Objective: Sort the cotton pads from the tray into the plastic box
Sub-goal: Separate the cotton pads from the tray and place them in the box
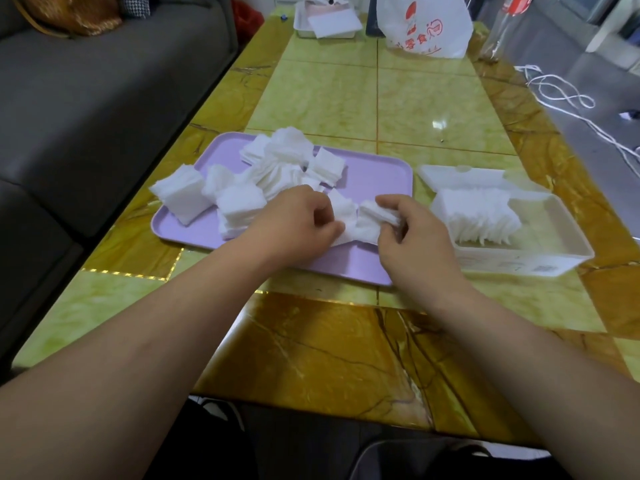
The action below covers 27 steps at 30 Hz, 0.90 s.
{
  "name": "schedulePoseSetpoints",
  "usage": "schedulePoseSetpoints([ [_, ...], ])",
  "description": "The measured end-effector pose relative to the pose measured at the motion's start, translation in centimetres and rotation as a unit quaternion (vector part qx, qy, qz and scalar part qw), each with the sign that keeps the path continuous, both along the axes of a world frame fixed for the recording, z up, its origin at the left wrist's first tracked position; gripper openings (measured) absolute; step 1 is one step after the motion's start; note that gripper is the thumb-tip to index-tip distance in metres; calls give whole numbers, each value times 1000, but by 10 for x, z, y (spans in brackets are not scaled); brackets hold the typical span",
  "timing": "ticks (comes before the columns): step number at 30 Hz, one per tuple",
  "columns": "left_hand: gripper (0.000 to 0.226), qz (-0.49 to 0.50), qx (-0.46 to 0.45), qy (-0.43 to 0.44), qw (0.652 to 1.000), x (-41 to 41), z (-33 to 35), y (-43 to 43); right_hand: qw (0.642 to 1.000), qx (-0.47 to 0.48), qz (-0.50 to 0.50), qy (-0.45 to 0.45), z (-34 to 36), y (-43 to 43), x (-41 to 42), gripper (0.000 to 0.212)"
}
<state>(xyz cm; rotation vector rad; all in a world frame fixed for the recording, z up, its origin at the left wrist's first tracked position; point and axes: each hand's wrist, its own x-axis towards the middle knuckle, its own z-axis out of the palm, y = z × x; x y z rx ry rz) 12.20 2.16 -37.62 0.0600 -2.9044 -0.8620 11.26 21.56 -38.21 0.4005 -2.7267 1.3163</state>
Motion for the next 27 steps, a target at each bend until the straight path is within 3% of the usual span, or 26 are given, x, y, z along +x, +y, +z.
schedulePoseSetpoints([
  [3,19,28,-15,42,999,-4,0,-2,1000,-3,-2,-11,-1,0,-1,41],
  [6,39,15,-16,8,1000,-6,-5,-1,1000,2,0,-21,-2,1,-1,40],
  [17,17,18,-9,1,1000,-6,-6,-4,1000,20,12,-14,-2,2,-2,37],
  [27,19,-12,-71,26,997,1,6,-1,1000,20,9,-19,-2,2,-3,39],
])
